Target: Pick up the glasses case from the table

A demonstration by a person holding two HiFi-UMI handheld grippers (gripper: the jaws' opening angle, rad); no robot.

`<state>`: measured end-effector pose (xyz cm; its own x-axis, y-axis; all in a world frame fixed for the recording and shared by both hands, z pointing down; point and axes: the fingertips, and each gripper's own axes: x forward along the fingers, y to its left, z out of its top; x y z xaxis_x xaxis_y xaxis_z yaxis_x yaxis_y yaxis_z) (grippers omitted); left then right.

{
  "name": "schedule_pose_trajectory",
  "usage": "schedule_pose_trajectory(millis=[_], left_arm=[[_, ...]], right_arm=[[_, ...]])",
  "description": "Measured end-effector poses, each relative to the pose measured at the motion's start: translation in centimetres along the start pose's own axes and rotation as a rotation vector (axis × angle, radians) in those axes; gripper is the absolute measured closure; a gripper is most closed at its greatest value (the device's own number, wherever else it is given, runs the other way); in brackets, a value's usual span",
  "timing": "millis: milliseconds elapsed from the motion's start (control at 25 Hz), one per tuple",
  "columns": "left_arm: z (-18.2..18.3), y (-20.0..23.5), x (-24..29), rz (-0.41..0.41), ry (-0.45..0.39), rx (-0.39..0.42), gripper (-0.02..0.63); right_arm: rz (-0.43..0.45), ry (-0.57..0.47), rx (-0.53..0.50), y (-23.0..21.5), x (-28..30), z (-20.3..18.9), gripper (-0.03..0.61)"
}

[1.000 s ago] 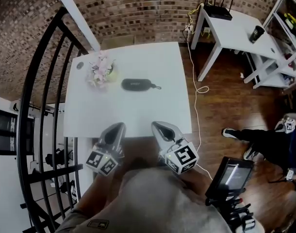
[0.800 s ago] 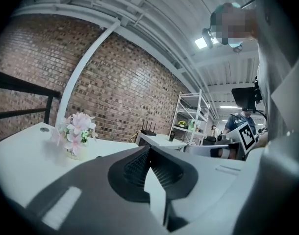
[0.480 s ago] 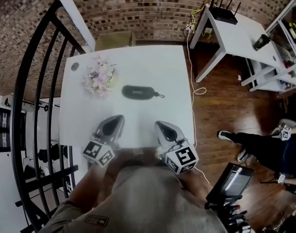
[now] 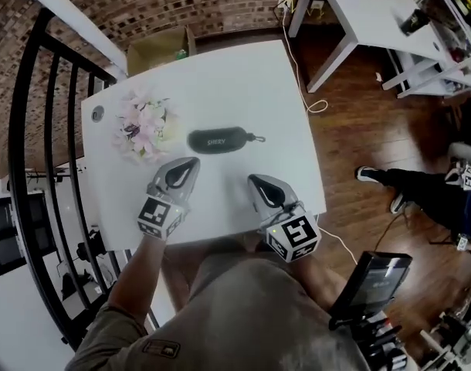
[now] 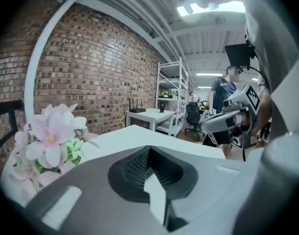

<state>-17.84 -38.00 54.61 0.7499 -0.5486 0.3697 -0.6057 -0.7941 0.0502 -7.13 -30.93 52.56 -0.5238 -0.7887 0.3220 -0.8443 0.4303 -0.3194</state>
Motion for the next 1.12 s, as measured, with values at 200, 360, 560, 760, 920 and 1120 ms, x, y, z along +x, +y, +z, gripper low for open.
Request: schedule_pose_trajectory(millis=[200, 360, 560, 760, 920, 1120], left_arm=[[-2.6, -0.6, 3.6, -0.154, 0.13, 0.145, 0.487], [-3.3, -1.0, 6.3, -0.245, 0.202, 0.278, 0.38], [-5.9, -1.2, 9.0, -0.322, 0.348, 0.452, 0.294], [-8.4, -0.7, 10.8, -0.345, 0.503, 0.511, 0.242], [-8.8, 0.7, 12.2, -0.349, 0.573, 0.561, 0.238], [-9.2, 1.5, 13.0, -0.346, 0.618, 0.584, 0.248]], right_arm=[[-0.059, 0.007, 0.028, -1.2, 0.2, -0.8, 0.566], [-0.109, 0.003, 0.055, -2.3, 0.1, -0.9, 0.566], [-0.164, 0.001, 0.065, -3.2, -0.7, -0.7, 0.566], [-0.198, 0.019, 0.072, -3.5, -2.0, -0.8, 0.565], [-0.21, -0.009, 0.065, -3.9, -2.2, -0.3, 0.566], [-0.224, -0.002, 0.073, -4.0, -3.1, -0.6, 0.566]])
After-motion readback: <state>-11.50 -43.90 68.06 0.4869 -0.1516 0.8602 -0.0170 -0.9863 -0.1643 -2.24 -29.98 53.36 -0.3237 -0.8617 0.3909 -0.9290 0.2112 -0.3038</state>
